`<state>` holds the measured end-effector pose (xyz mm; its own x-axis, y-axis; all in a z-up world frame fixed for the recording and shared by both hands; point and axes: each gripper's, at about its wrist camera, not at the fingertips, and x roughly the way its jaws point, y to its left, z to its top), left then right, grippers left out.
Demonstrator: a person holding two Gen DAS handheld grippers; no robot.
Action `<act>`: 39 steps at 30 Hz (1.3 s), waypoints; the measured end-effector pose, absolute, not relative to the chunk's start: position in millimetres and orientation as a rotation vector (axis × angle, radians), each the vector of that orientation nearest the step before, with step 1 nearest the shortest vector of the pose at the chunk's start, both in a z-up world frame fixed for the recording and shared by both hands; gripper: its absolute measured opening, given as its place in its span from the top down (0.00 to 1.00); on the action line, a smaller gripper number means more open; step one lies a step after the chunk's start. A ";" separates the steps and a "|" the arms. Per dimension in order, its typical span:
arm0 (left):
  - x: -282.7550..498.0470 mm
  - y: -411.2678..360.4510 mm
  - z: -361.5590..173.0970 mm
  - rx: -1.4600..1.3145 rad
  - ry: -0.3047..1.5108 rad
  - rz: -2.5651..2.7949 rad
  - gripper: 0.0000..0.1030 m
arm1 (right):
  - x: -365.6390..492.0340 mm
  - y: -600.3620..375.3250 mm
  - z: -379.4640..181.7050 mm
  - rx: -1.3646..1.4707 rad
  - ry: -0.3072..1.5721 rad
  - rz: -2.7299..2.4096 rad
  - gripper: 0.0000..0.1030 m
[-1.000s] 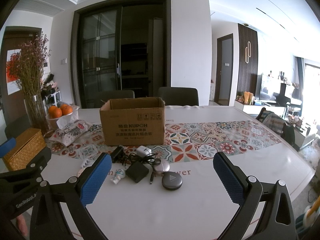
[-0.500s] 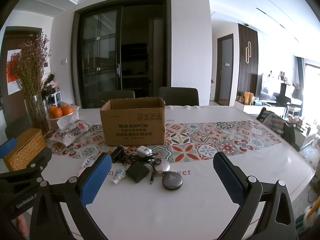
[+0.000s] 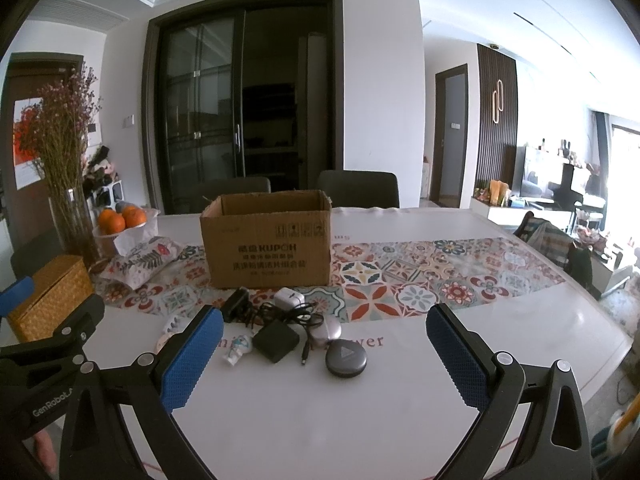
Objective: Organize rigid objects
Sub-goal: 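Lower the left gripper onto the pink round toy while the right gripper closes on the grey speaker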
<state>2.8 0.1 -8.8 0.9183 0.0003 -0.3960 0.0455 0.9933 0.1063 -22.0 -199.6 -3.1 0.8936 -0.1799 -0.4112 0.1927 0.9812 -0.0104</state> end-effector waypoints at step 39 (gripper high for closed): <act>111.4 -29.2 -123.1 0.271 0.688 -0.031 0.00 | 91.2 -229.0 -121.5 0.037 0.787 -0.247 0.00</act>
<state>111.4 -29.2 -123.1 0.7732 0.0613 -0.6312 0.1172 0.9644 0.2371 91.2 -229.0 -121.5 0.6791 -0.2059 -0.7046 0.2334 0.9706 -0.0586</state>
